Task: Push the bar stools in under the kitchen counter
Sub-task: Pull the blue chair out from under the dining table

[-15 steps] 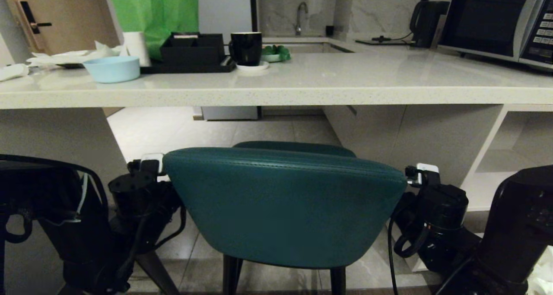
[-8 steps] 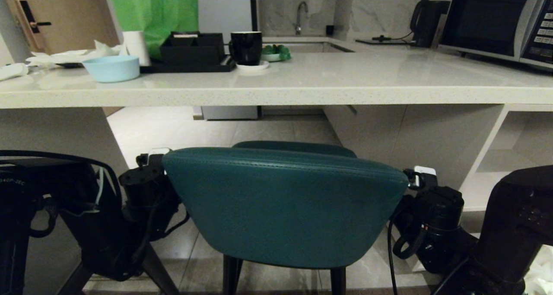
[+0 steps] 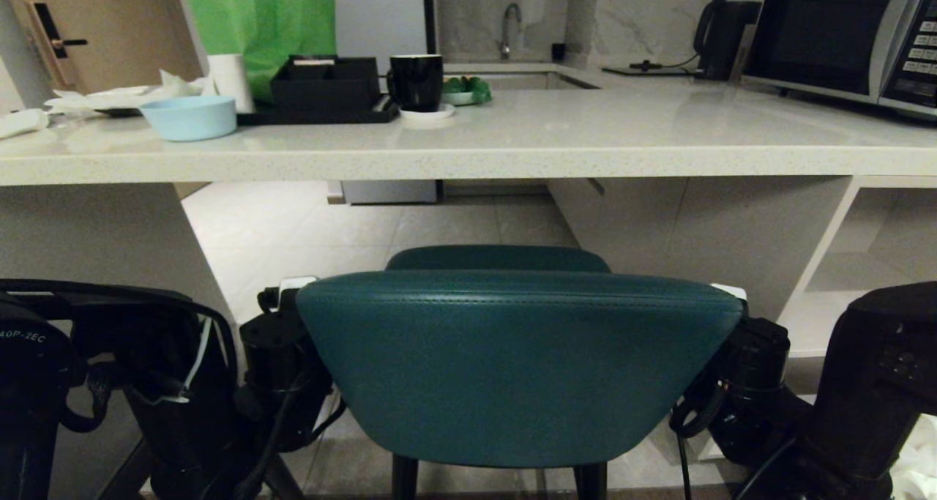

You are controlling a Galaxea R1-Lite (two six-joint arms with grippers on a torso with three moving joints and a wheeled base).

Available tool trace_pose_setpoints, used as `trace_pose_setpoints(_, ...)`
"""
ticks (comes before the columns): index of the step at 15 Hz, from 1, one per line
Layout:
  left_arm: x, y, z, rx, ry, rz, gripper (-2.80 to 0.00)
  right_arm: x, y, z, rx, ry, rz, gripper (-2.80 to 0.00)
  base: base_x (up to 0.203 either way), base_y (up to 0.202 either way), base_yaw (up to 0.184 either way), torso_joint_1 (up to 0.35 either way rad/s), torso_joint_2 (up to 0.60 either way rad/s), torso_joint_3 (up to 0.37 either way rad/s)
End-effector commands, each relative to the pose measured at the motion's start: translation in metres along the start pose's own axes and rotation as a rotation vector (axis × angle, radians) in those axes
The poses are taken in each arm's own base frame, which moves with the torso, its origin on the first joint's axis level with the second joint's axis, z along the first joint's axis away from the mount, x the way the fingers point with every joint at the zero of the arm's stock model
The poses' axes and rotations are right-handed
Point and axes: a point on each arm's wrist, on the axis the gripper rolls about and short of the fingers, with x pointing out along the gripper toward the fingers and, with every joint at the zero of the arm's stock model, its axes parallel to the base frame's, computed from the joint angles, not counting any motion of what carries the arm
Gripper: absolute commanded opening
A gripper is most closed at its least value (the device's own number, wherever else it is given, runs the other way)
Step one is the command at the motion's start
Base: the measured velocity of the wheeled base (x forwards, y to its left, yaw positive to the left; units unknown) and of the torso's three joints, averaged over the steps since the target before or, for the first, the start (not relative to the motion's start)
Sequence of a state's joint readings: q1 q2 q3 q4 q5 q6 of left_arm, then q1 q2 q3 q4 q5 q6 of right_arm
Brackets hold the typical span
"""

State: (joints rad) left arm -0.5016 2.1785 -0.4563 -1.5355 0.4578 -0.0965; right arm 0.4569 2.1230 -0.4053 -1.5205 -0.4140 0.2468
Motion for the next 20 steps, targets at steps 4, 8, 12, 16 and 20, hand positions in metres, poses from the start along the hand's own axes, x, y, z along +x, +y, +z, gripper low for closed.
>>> trace_pose_setpoints(4, -0.0163, -0.0108, -0.0017, 0.012, 0.021, -0.050, -2.80, 0.0008, 0.0034, 0.0009, 0.005, -0.011, 0.014, -2.80, -0.073, 0.000, 0.000, 0.006, 0.00, 0.000)
trace_pose_setpoints(8, -0.0192, -0.0107, 0.0029, 0.006, 0.008, -0.044, -2.80, 0.0005, 0.0054, 0.0010, 0.004, -0.013, 0.021, -2.80, -0.195, 0.000, -0.002, 0.001, 0.01, 0.003)
trace_pose_setpoints(12, -0.0202, -0.0103, 0.0018, 0.009, 0.013, -0.045, -2.80, 0.0001, 0.0056, 0.0006, 0.003, -0.012, 0.020, -2.80, -0.193, 0.000, -0.002, 0.002, 0.00, 0.002)
trace_pose_setpoints(16, -0.0200, -0.0105, 0.0020, 0.009, 0.012, -0.045, -2.80, 0.0000, 0.0056, 0.0011, 0.003, -0.013, 0.020, -2.80, -0.192, 0.000, -0.001, 0.002, 0.00, 0.002)
trace_pose_setpoints(20, -0.0192, -0.0090, 0.0022, 0.011, 0.011, -0.039, -2.80, 0.0005, 0.0054, 0.0010, 0.004, -0.014, 0.019, -2.80, -0.192, 0.000, -0.002, 0.002, 0.00, 0.003)
